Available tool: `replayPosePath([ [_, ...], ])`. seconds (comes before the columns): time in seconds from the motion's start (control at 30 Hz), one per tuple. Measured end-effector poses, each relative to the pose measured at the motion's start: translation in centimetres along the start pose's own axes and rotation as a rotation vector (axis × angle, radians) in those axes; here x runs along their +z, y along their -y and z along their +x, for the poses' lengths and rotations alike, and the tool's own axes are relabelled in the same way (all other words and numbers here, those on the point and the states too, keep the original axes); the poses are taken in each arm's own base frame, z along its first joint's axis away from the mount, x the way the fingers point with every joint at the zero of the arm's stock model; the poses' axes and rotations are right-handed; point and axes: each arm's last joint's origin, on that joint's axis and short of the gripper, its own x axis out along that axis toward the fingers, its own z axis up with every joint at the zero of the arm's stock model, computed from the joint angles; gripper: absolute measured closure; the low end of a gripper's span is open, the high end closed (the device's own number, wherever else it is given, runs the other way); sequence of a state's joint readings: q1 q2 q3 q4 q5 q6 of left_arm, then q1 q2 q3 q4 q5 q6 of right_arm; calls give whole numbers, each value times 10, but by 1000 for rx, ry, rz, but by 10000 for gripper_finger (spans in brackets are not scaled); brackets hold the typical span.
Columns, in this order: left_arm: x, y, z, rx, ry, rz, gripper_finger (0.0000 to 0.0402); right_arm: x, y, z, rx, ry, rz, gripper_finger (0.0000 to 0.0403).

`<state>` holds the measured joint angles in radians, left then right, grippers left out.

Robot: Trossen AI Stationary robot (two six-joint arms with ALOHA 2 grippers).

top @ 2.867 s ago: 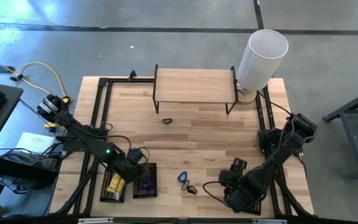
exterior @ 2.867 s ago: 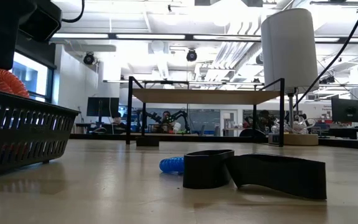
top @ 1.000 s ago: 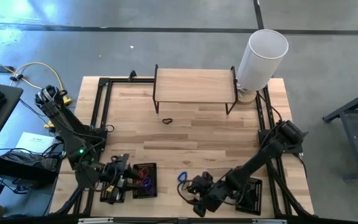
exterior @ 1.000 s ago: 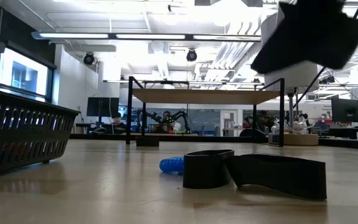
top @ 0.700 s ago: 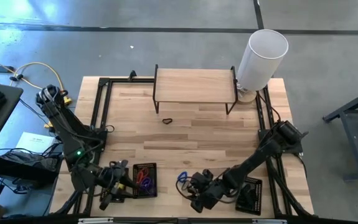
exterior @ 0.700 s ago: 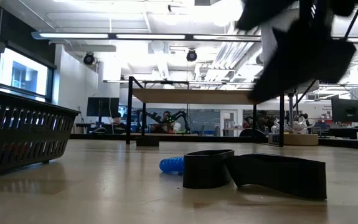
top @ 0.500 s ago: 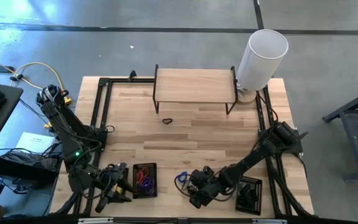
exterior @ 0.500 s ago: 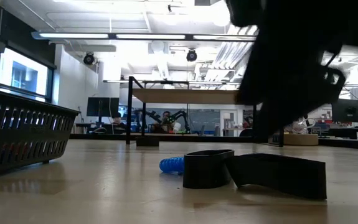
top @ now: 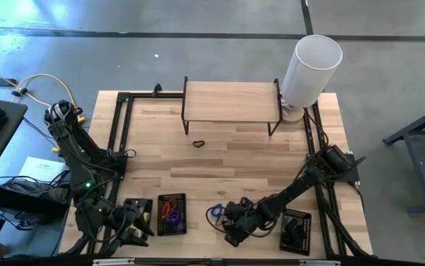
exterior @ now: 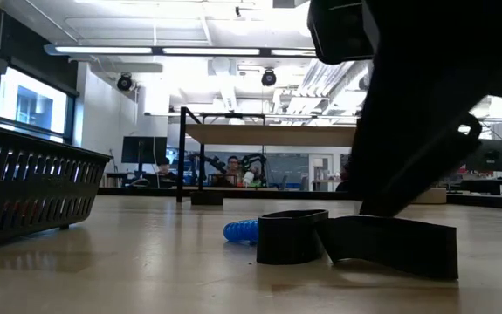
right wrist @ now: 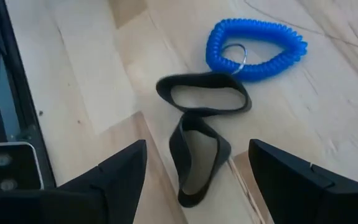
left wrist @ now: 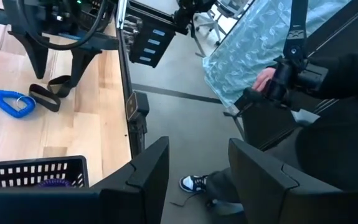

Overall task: Pick & Place Office Desk Supplies
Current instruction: Put the black rubber band into the right black basket

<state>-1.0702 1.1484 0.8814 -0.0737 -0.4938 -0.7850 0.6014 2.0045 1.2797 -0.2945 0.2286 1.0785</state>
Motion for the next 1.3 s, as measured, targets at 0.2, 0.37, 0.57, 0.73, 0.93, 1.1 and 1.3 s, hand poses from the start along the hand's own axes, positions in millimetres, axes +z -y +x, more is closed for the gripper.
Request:
replayPosePath([
  [0.2, 0, -1, 0, 5, -2, 2, 242, -4, -2, -1, 1, -9, -13, 133],
  [0.37, 1, -2, 1, 9, 2, 0, 242, -7, -4, -2, 8, -4, -27, 133],
  [0.57, 1, -2, 1, 13, 6, 0, 242, -8, -2, 3, -15, 12, -57, 133],
  [0.73, 1, -2, 1, 12, 10, -18, 242, -14, -2, 13, -31, 36, -106, 133],
  [0.93, 1, -2, 1, 12, 11, -50, 242, -24, -4, 20, -53, 63, -180, 133],
  [1.1, 2, 0, 2, 4, 19, -67, 242, -31, -5, 23, -68, 68, -228, 133],
  [1.3, 0, 1, 8, 7, 40, -75, 242, -35, -4, 24, -97, 81, -281, 141],
])
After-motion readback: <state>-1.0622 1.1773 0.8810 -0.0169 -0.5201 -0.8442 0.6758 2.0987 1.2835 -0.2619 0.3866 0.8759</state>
